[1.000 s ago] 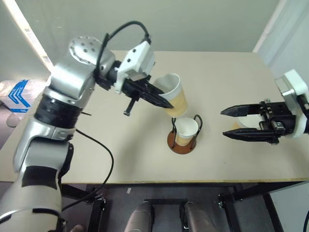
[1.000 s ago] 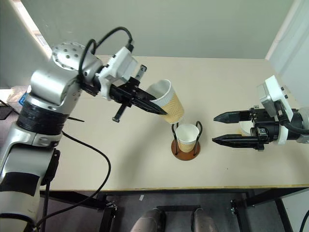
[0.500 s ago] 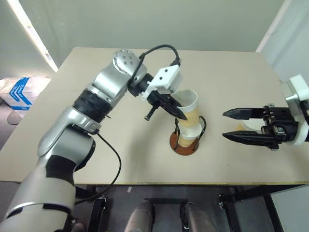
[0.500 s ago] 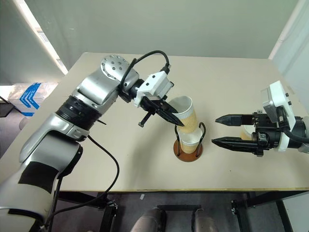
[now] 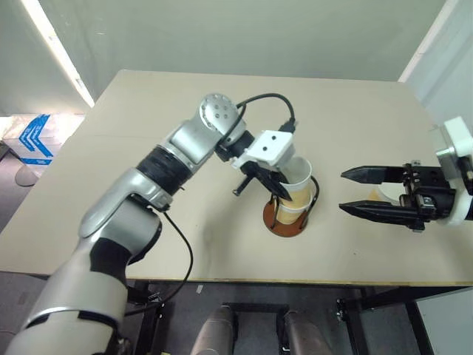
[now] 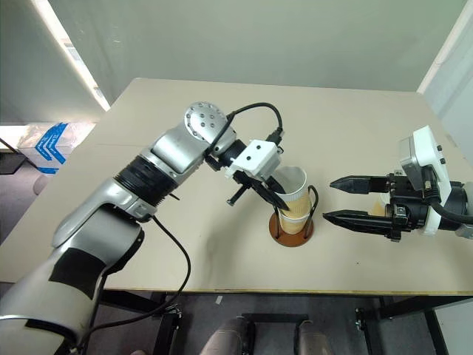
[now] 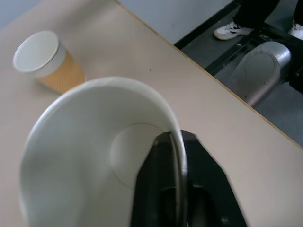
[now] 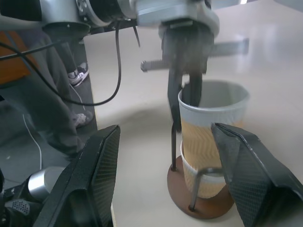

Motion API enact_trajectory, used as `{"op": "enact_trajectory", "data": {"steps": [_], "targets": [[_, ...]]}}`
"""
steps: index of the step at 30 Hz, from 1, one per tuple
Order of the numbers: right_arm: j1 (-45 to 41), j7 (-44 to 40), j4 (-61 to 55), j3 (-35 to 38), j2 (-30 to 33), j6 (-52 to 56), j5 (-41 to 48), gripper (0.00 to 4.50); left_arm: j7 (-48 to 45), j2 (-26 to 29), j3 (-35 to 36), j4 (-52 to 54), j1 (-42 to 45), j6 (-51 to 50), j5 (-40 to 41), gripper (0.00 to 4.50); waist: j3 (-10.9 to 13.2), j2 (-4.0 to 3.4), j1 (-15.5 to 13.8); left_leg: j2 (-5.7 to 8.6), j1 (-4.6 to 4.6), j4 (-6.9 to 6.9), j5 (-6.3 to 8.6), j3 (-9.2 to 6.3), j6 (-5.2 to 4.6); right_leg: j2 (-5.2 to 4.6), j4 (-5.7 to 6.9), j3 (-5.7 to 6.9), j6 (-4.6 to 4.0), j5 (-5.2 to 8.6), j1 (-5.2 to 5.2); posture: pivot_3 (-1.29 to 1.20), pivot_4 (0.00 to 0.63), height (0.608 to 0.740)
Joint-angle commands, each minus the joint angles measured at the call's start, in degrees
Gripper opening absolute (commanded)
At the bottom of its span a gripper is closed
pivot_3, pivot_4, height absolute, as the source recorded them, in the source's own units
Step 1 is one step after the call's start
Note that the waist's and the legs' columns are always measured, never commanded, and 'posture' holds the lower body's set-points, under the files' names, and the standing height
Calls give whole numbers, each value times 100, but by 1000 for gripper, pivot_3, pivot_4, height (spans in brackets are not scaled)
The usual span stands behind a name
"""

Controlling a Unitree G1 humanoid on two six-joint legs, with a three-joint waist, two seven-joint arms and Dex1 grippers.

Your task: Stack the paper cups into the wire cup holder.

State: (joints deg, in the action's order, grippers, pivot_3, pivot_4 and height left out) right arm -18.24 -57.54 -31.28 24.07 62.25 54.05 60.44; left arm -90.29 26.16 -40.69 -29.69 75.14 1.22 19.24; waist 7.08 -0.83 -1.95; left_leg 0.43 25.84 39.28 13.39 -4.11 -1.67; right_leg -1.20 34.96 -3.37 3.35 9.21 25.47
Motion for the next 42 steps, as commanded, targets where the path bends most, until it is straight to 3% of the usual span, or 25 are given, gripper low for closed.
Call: {"op": "enact_trajectory", "data": {"steps": [1,8,10,15,23,36,39,42], "targets": [[29,28,44,17,180,-135,-213,3270,-188,-131,537,-22,100,58,-204,1564,0,0,2,0,0,0,0,1,0,0,0,0,0,0,0,0,150,740],[-26,430,336,-345,317,-129,-868,3270,-153,-89,1487,87,176,-499,-50,3962,-1,-2,10,-1,-6,0,-2,4,0,0,2,0,6,-5,1,0,150,740],[-8,625,386,-592,455,-135,-1277,3270,-73,-7,1818,145,131,-696,22,4448,-2,-5,9,-1,-6,1,-3,5,-1,0,1,0,10,-8,1,0,150,740],[-29,768,834,-1262,838,-211,-2158,3270,270,492,2723,495,-300,-1420,369,4448,-4,-12,23,-2,-6,0,-3,7,-2,0,1,-2,10,-10,2,0,150,740],[-341,280,2025,-2364,1155,-1530,-3822,3270,1035,1047,3348,1286,-1186,-2023,274,4448,-5,-17,8,-2,-8,6,-5,9,-6,-2,1,-2,18,-22,1,0,150,740],[-1394,-736,3899,-3617,615,-3099,-5544,3270,1632,1450,3804,2286,-2173,-2563,359,4448,-4,-17,60,-4,-32,1,-15,12,-8,-1,5,-4,-3,-36,-10,0,150,740],[-1554,-863,4131,-3714,432,-3416,-5788,2686,1657,1499,3813,2375,-2268,-2578,364,4500,-3,-19,68,-5,-37,-5,-22,12,-5,-1,5,-5,-16,-43,-10,0,150,740],[-1597,-983,4211,-3681,316,-3587,-5878,1670,1661,1548,3813,2437,-2316,-2622,381,4500,-3,-19,69,-5,-38,-10,-25,10,-3,0,5,-4,-23,-46,-10,0,150,740]]}}
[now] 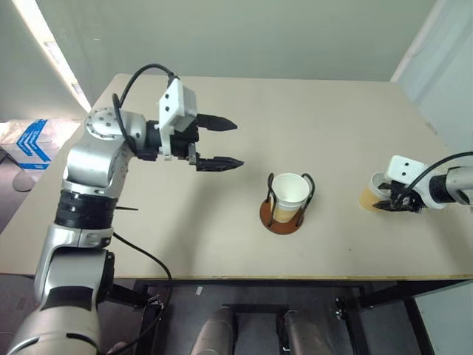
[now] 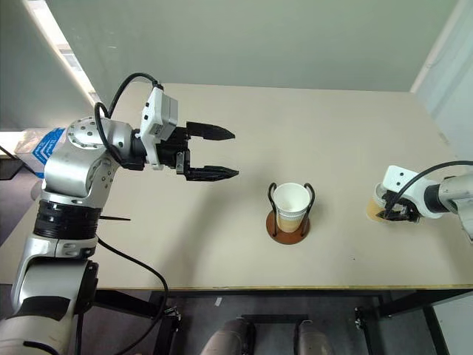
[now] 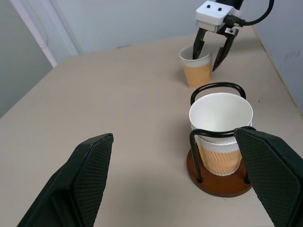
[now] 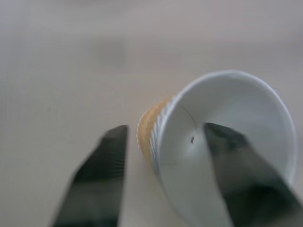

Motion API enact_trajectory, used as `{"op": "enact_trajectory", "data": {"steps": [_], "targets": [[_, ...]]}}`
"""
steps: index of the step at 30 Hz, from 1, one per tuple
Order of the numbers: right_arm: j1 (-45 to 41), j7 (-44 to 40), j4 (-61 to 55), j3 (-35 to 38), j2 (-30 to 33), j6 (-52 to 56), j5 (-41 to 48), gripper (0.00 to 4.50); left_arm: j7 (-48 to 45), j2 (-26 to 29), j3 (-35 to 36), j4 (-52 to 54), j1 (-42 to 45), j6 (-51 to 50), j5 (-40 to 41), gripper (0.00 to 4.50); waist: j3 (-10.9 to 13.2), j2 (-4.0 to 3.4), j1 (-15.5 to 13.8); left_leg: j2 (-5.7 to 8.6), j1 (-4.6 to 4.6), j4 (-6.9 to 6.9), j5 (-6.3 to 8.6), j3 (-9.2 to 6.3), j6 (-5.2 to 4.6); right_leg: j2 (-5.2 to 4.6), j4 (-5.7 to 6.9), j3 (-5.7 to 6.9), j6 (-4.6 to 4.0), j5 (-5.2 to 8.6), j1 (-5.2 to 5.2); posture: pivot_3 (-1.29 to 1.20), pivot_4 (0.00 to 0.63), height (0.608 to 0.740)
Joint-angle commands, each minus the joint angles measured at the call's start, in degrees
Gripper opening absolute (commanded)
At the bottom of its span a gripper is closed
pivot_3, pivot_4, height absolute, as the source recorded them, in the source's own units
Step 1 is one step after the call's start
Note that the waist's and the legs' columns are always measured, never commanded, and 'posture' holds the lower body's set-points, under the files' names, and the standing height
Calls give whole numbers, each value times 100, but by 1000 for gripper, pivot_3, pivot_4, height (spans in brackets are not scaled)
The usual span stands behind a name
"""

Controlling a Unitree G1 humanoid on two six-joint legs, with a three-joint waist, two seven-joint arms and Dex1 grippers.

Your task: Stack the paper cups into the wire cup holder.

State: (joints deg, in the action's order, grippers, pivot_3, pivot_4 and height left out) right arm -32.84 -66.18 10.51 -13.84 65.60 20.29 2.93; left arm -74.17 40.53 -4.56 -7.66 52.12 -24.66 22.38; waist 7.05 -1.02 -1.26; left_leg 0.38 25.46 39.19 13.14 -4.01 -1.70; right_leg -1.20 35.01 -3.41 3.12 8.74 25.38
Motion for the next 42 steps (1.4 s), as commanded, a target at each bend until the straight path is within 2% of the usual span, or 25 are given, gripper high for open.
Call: {"op": "enact_trajectory", "data": {"steps": [1,4,5,8,13,16,19,28,42], "targets": [[-140,-145,46,131,-41,-243,-150,1308,36,135,201,249,-37,-37,71,4500,0,0,0,0,0,0,0,0,0,0,-1,0,-2,0,0,0,150,740],[-98,-268,27,276,-34,-293,-83,265,-59,221,212,279,-122,-35,118,4500,0,0,8,0,0,-3,0,0,1,0,-2,0,-10,4,0,0,150,740],[-83,-346,-12,350,-5,-296,-5,46,-117,256,213,277,-152,-25,142,4500,0,0,8,0,0,-5,0,0,1,0,-2,0,-17,8,1,0,150,740],[-119,-715,-342,694,210,-46,364,46,-358,377,269,258,-318,-19,274,4500,0,-1,6,0,0,-10,0,0,3,0,-2,1,-35,19,3,0,150,740],[-692,-1316,-1853,1297,645,1211,1381,46,-529,398,424,268,-420,-267,615,4500,6,-10,26,0,5,-21,0,3,13,2,0,-1,-71,41,12,0,150,740],[-1613,-1405,-2750,1240,472,2190,2145,46,-544,350,327,183,-410,-190,552,4500,5,-9,47,-3,1,-31,-8,1,27,7,0,1,-89,52,12,0,150,740],[-2323,-1438,-3198,881,171,2657,2433,46,-559,253,220,70,-327,-133,472,4500,4,-6,64,-6,-4,-34,-11,-5,31,13,2,0,-99,58,13,0,150,740],[-2912,-1585,-3078,-410,-619,2015,1645,46,-680,69,-2,-186,-84,73,215,4500,3,1,62,-1,0,-25,-13,-19,31,12,9,4,-110,54,20,0,150,740],[-2677,-1821,-2765,-862,-1082,1349,981,46,-658,37,39,-218,-56,99,104,4500,3,1,66,-3,5,-35,-14,-19,33,12,10,5,-109,54,31,0,150,740]]}}
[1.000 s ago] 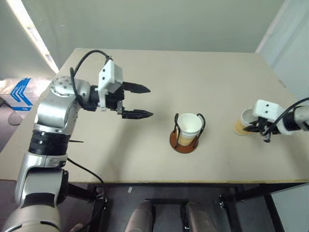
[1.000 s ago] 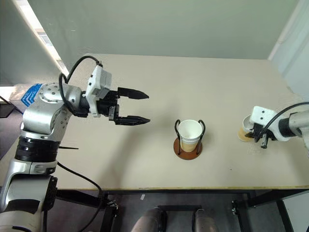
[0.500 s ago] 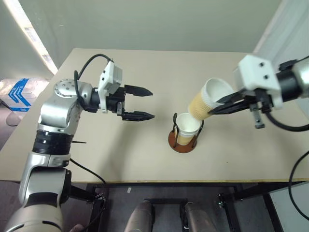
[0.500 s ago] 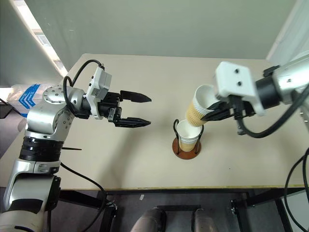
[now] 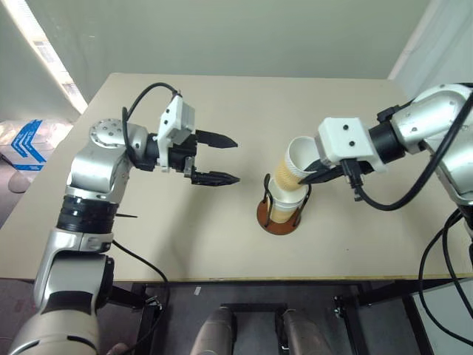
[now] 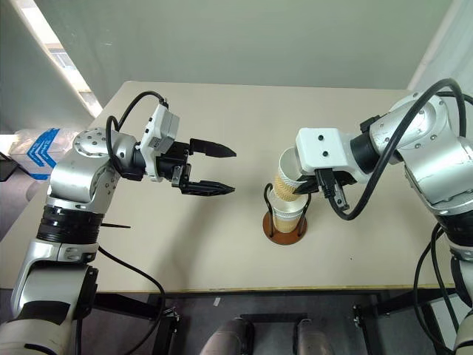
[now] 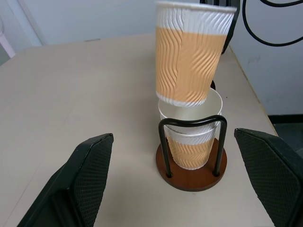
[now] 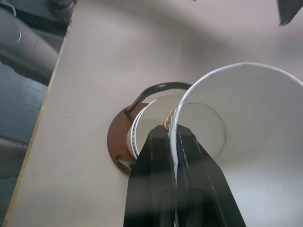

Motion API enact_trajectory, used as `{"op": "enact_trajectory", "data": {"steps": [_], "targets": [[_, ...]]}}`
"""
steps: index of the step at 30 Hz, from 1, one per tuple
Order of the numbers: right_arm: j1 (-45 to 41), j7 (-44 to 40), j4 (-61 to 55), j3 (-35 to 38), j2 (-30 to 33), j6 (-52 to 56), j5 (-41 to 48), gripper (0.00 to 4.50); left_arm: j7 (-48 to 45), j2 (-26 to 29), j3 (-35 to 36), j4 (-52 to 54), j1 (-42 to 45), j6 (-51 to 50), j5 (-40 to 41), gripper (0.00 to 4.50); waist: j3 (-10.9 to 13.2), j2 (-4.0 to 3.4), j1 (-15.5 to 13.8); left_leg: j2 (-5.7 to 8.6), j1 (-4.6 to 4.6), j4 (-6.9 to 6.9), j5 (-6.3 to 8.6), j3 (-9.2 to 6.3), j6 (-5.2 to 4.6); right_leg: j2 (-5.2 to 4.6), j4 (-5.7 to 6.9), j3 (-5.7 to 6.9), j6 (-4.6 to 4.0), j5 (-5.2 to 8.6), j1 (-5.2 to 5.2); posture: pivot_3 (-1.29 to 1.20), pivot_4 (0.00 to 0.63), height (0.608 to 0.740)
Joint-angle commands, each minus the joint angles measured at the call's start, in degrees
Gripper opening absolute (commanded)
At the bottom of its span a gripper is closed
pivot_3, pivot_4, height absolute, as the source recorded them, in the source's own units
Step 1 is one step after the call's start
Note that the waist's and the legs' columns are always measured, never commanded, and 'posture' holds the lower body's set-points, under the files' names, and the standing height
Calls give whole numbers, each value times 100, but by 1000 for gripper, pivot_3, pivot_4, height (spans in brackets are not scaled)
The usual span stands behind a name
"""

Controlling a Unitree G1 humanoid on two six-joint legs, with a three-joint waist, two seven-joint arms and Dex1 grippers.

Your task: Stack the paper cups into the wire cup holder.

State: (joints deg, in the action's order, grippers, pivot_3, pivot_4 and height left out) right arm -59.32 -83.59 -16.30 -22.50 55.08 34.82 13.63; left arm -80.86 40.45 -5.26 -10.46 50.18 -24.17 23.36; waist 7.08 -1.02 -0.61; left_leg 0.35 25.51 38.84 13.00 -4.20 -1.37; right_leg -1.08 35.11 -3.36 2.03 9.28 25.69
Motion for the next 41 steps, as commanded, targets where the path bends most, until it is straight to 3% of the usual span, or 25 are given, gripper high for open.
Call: {"op": "enact_trajectory", "data": {"steps": [1,8,16,21,28,34,41], "targets": [[-11,-89,-85,-20,-54,-124,-124,46,13,47,115,58,141,47,7,4500,0,0,1,0,0,0,0,0,0,0,1,0,0,0,0,0,150,740],[181,-132,-32,-285,-114,-533,-604,46,23,53,112,83,134,58,-11,4500,0,0,4,0,-1,2,0,-1,0,0,3,0,-3,-2,-1,0,150,740],[-317,404,377,230,-910,247,-347,2687,41,80,102,154,75,16,-14,4500,0,0,28,-1,-3,0,-3,0,3,1,12,-1,-6,-4,4,0,150,740],[-532,1174,919,1695,-1080,1506,468,4349,412,194,290,323,-209,-275,35,4500,0,0,0,0,0,-2,-4,-1,5,0,3,0,-9,-3,4,0,150,740],[756,2611,1317,3315,-1043,1755,627,4349,1263,351,912,908,-1024,-964,287,4500,-3,6,-7,1,-4,-11,-25,3,43,-1,-6,-1,-12,0,-3,0,150,740],[1758,3697,1609,3702,-1169,1538,410,4349,2228,189,1528,1242,-1545,-1017,349,4500,-3,5,4,-3,-14,-45,-23,3,38,0,9,-1,40,-31,10,0,150,740],[2287,4228,1779,4660,-1926,567,1030,4349,2929,29,1808,1431,-1961,-989,377,4500,-2,3,15,-2,-58,-65,-36,4,33,2,13,-7,-14,-11,-19,0,150,740]]}}
